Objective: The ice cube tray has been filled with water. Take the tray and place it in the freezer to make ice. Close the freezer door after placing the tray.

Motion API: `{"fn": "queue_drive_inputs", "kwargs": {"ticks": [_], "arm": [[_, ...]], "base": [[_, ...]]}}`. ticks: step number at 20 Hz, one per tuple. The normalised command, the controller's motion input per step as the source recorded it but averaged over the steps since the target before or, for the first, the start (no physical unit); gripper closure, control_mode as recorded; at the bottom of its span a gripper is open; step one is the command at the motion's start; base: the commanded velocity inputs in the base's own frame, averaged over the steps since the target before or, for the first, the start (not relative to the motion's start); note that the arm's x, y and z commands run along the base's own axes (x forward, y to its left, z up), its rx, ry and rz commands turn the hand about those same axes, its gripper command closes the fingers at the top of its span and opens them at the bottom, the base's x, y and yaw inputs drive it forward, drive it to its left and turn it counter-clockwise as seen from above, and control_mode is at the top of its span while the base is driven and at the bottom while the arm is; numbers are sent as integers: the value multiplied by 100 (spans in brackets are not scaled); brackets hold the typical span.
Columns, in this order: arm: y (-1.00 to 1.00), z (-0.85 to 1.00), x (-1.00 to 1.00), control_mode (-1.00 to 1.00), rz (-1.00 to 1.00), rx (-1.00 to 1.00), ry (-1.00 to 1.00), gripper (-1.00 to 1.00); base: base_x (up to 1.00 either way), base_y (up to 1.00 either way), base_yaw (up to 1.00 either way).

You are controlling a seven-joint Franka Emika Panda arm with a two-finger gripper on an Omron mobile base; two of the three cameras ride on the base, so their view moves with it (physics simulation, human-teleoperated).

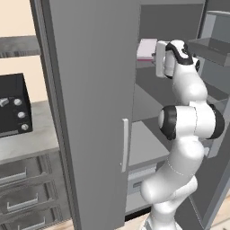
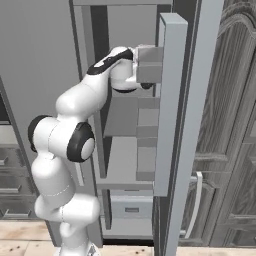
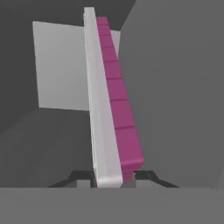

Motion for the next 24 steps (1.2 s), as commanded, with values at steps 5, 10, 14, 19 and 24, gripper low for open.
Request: {"fn": "queue_drive_inputs", "kwargs": {"ticks": [5, 10, 14, 19, 24], "arm": [[-2, -20, 66, -100, 0, 0, 7, 100], [0, -30, 74, -100, 0, -2, 11, 100], [0, -39, 83, -100, 0, -3, 13, 100], [0, -30, 71, -100, 4, -2, 7, -100], [2, -4, 1, -100, 5, -9, 0, -100]], "base": [[0, 0, 0], [0, 0, 0], [0, 0, 0], [0, 0, 0], [0, 0, 0]]}}
